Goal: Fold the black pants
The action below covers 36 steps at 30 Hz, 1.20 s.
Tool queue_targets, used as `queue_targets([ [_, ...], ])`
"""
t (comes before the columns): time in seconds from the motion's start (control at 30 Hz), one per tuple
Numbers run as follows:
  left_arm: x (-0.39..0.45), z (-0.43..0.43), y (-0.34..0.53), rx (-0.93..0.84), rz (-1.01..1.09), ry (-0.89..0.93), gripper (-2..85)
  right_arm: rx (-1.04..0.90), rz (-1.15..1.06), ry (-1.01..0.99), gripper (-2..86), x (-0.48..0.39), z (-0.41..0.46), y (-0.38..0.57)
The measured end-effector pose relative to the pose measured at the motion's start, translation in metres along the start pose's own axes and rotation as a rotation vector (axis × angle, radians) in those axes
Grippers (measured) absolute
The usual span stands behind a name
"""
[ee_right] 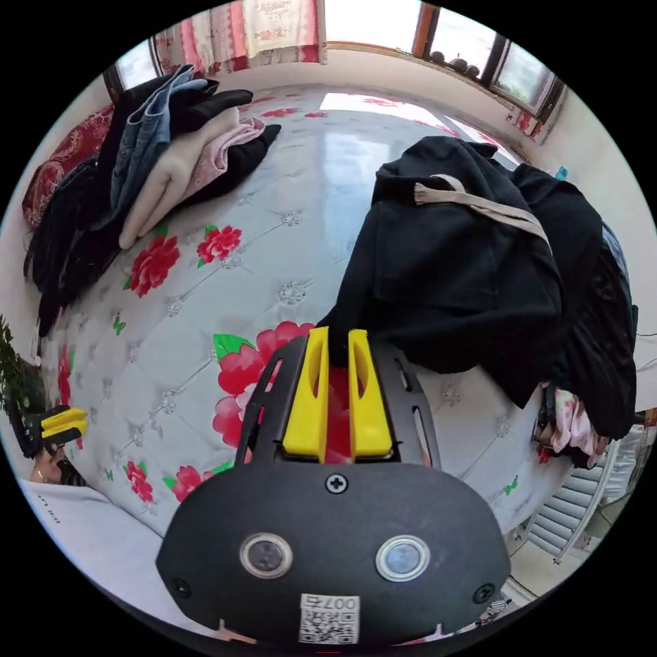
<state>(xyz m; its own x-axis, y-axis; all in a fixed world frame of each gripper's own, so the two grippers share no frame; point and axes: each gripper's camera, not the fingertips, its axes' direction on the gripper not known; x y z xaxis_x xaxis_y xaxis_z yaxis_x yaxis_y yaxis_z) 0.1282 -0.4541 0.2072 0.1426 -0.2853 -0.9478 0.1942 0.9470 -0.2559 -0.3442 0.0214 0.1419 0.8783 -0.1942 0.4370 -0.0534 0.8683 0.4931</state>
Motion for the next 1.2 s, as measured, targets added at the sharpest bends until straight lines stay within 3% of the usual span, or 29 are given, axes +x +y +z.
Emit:
queue_targets([
  [0.13,0.013,-0.009,0.022,0.015,0.054,0.046,7.7,-0.005,-0.249,-0.234,3.8,-0.080,-0.020,0.038],
  [0.3,0.018,-0.033,0.092,0.090,0.036,0.163,9.5,-0.087,-0.603,-0.740,3.9,-0.224,-0.058,0.106],
  [0.4,0.001,-0.041,0.134,0.038,-0.085,-0.009,8.2,-0.137,-0.711,-0.988,4.2,-0.286,-0.067,0.121],
  [0.5,-0.042,-0.054,0.175,-0.007,-0.301,-0.188,7.1,-0.098,-0.814,-0.838,4.7,-0.308,-0.077,0.124],
  [0.57,-0.062,-0.073,0.198,0.062,-0.351,-0.166,8.1,-0.051,-0.810,-0.743,5.1,-0.301,-0.083,0.122],
  [0.7,-0.082,-0.104,0.226,0.210,-0.334,-0.119,11.3,0.038,-0.518,-0.563,5.9,-0.245,-0.083,0.108],
  [0.87,-0.077,-0.080,0.201,0.191,-0.188,-0.012,16.0,0.031,-0.304,-0.404,5.1,-0.198,-0.071,0.109],
  [0.97,-0.066,-0.025,0.168,-0.016,-0.092,0.014,13.1,-0.093,-0.338,-0.391,2.5,-0.219,-0.043,0.110],
  [1.0,-0.055,-0.026,0.165,0.000,-0.070,-0.178,7.1,-0.115,-0.357,-0.402,1.3,-0.233,-0.036,0.114],
  [1.07,-0.045,-0.025,0.158,-0.043,0.009,-0.253,4.9,-0.119,-0.444,-0.406,0.6,-0.262,-0.033,0.122],
  [1.13,-0.046,-0.044,0.162,0.009,0.017,-0.259,4.5,-0.121,-0.573,-0.370,0.4,-0.292,-0.039,0.129],
  [1.2,-0.069,-0.092,0.180,0.125,-0.071,-0.237,4.2,-0.136,-0.772,-0.524,0.7,-0.323,-0.060,0.141],
])
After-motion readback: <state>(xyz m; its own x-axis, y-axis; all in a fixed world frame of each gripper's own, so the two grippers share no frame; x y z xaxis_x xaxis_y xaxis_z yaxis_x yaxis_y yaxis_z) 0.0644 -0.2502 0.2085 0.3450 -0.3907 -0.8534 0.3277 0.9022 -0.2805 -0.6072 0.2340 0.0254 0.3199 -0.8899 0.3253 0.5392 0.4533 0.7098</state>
